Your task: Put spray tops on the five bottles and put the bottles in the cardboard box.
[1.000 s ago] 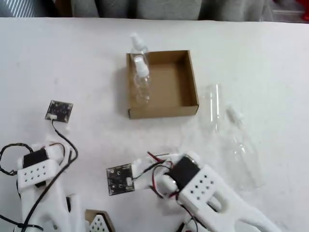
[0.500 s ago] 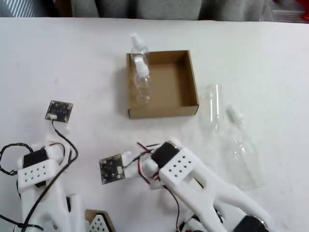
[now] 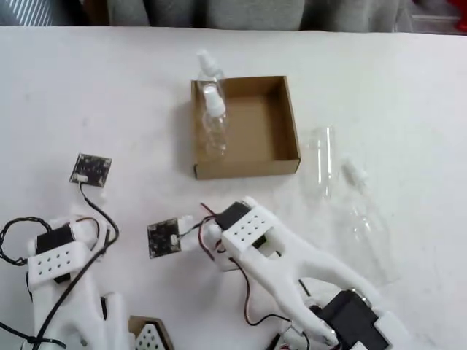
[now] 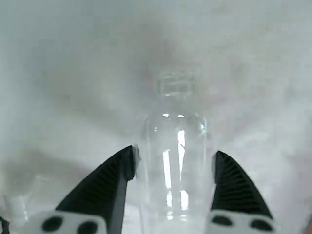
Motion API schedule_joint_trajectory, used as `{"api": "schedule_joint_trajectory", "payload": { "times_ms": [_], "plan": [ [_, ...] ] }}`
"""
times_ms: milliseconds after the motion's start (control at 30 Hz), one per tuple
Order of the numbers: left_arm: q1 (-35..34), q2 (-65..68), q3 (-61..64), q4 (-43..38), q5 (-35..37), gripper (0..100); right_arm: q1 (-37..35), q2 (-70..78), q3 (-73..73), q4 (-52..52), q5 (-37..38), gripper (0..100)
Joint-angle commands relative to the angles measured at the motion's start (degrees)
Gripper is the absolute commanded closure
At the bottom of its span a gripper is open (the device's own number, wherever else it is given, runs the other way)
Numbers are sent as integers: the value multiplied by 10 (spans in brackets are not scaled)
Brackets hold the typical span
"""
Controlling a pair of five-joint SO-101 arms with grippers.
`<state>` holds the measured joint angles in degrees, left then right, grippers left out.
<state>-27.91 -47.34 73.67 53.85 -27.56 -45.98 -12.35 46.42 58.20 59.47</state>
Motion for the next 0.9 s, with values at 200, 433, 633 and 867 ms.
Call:
{"api": "schedule_joint_trajectory", "payload": {
  "times_ms": [200,433,633,867],
  "plan": [
    [5,-2,-4,-11,-6,969,29,-7,-162,59,-255,984],
    [5,-2,-4,-11,-6,969,22,-1,-287,160,-522,977],
    [5,-2,-4,-11,-6,969,4,0,-302,144,-741,977],
    [5,-2,-3,-20,-4,969,-69,87,-277,102,-798,977]
  ]
}}
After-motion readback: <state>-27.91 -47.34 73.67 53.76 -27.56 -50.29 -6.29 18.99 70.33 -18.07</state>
